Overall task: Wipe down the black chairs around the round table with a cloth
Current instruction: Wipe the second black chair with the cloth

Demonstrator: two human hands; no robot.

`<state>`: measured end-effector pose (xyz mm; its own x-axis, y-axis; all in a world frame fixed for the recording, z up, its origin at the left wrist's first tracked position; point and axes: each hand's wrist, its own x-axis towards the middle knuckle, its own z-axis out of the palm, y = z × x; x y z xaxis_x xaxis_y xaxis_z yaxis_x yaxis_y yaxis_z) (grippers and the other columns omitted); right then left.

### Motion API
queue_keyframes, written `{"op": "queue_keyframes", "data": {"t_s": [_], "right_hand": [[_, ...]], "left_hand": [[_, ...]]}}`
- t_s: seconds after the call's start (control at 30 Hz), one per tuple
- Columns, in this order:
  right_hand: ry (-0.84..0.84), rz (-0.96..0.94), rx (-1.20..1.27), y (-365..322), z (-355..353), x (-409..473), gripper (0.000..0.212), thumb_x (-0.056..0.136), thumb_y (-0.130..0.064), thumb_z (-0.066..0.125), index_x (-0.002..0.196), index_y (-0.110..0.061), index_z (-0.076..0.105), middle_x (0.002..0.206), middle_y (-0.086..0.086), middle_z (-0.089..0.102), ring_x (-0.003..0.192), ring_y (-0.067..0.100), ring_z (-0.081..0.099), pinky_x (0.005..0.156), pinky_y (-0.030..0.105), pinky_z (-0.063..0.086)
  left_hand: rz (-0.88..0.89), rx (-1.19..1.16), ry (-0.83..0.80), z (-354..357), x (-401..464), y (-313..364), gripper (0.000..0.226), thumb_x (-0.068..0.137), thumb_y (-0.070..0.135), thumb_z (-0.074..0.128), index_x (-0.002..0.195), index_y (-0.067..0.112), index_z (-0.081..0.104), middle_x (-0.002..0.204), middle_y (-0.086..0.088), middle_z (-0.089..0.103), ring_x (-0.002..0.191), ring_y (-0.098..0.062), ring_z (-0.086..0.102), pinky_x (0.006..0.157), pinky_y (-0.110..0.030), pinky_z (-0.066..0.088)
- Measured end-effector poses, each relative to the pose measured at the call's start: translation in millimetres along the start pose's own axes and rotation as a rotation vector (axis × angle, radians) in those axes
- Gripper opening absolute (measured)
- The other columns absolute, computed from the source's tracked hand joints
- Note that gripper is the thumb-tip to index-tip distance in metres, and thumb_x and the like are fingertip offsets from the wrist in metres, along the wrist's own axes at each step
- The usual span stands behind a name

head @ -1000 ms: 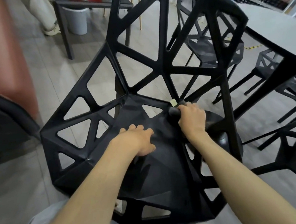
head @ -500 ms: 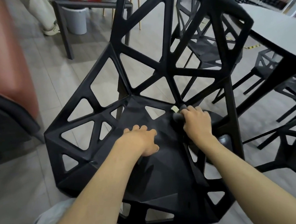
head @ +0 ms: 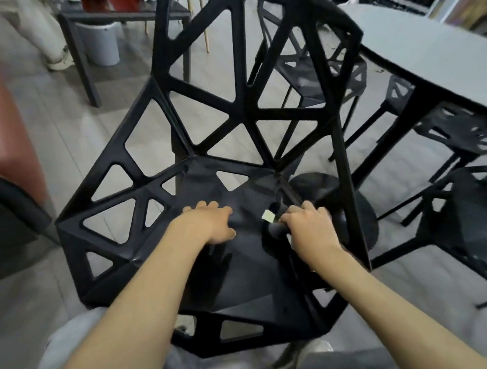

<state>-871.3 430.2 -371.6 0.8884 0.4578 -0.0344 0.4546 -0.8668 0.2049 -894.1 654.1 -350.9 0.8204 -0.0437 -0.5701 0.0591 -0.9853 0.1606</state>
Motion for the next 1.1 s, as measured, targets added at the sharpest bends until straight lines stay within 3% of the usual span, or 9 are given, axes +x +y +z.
{"op": "queue_keyframes", "data": {"t_s": [0.1,0.23,0.43,0.6,0.77,0.87,0.93,1.0,1.1], "right_hand": [[-0.012,-0.008,0.037,-7.3,-1.9,-51.2,0.037,0.082,-0.011,0.067,0.116,-0.027,0.068,0.122,-0.002,0.064,0.112,0.030,0.054,0.084,0.043,0.045],[0.035,-0.032,0.087,-9.7,2.2,-112.9,0.044,0.056,-0.013,0.079,0.095,-0.034,0.071,0.097,-0.012,0.066,0.087,0.023,0.058,0.067,0.034,0.045],[0.084,-0.109,0.185,8.2,10.2,-167.4,0.055,0.058,-0.011,0.073,0.105,-0.040,0.069,0.099,-0.017,0.058,0.083,0.018,0.049,0.064,0.029,0.048],[0.216,-0.052,0.155,32.4,-25.4,-142.6,0.052,0.065,-0.010,0.076,0.109,-0.036,0.073,0.108,-0.013,0.063,0.088,0.022,0.054,0.070,0.035,0.048],[0.154,-0.169,-0.069,85.1,-41.3,-91.8,0.045,0.063,-0.016,0.084,0.103,-0.036,0.076,0.100,-0.008,0.059,0.089,0.023,0.052,0.068,0.035,0.047],[0.158,-0.264,-0.170,111.7,-57.2,-50.7,0.046,0.066,-0.014,0.080,0.108,-0.033,0.076,0.106,-0.001,0.061,0.095,0.028,0.055,0.072,0.041,0.051],[0.207,-0.213,-0.177,118.6,-69.1,-22.5,0.045,0.073,-0.011,0.074,0.114,-0.031,0.076,0.113,0.001,0.062,0.101,0.030,0.054,0.077,0.043,0.051],[0.236,-0.142,-0.140,117.3,-71.1,-9.1,0.043,0.077,-0.012,0.070,0.116,-0.030,0.075,0.116,0.001,0.061,0.103,0.030,0.052,0.080,0.044,0.049],[0.212,-0.195,-0.150,111.3,-52.7,-28.9,0.044,0.075,-0.020,0.076,0.117,-0.031,0.073,0.119,0.001,0.060,0.103,0.030,0.050,0.079,0.045,0.050]], "left_hand": [[0.010,0.001,0.032,6.4,-3.5,3.3,0.059,0.107,0.049,0.046,0.160,0.029,0.031,0.160,-0.007,0.034,0.149,-0.032,0.029,0.117,-0.053,0.028],[0.046,0.003,0.061,12.5,-13.2,11.7,0.059,0.107,0.047,0.046,0.161,0.029,0.030,0.161,-0.007,0.033,0.150,-0.034,0.028,0.118,-0.055,0.026],[0.118,0.017,0.051,13.4,-18.3,27.1,0.062,0.108,0.045,0.044,0.164,0.029,0.025,0.167,-0.006,0.026,0.153,-0.032,0.023,0.122,-0.053,0.024],[0.156,0.088,0.076,12.4,-6.8,41.3,0.060,0.108,0.044,0.042,0.163,0.029,0.025,0.165,-0.006,0.029,0.152,-0.031,0.025,0.122,-0.053,0.026],[0.341,0.291,0.263,34.6,-10.0,77.7,0.054,0.112,0.048,0.028,0.162,0.027,0.026,0.160,-0.012,0.035,0.146,-0.033,0.033,0.117,-0.053,0.029],[0.476,0.242,0.305,42.5,-10.1,96.0,0.051,0.111,0.050,0.027,0.159,0.034,0.033,0.156,-0.011,0.040,0.144,-0.032,0.036,0.117,-0.053,0.029],[0.496,0.210,0.325,43.9,-7.0,100.5,0.050,0.111,0.051,0.027,0.157,0.034,0.037,0.155,-0.011,0.043,0.143,-0.031,0.037,0.117,-0.052,0.029],[0.500,0.199,0.341,47.4,-2.5,101.0,0.052,0.111,0.053,0.025,0.159,0.035,0.036,0.155,-0.010,0.044,0.143,-0.030,0.037,0.117,-0.051,0.029],[0.509,0.213,0.336,52.4,3.8,99.6,0.053,0.111,0.056,0.023,0.161,0.040,0.029,0.161,-0.009,0.039,0.148,-0.030,0.032,0.121,-0.053,0.025]]}}
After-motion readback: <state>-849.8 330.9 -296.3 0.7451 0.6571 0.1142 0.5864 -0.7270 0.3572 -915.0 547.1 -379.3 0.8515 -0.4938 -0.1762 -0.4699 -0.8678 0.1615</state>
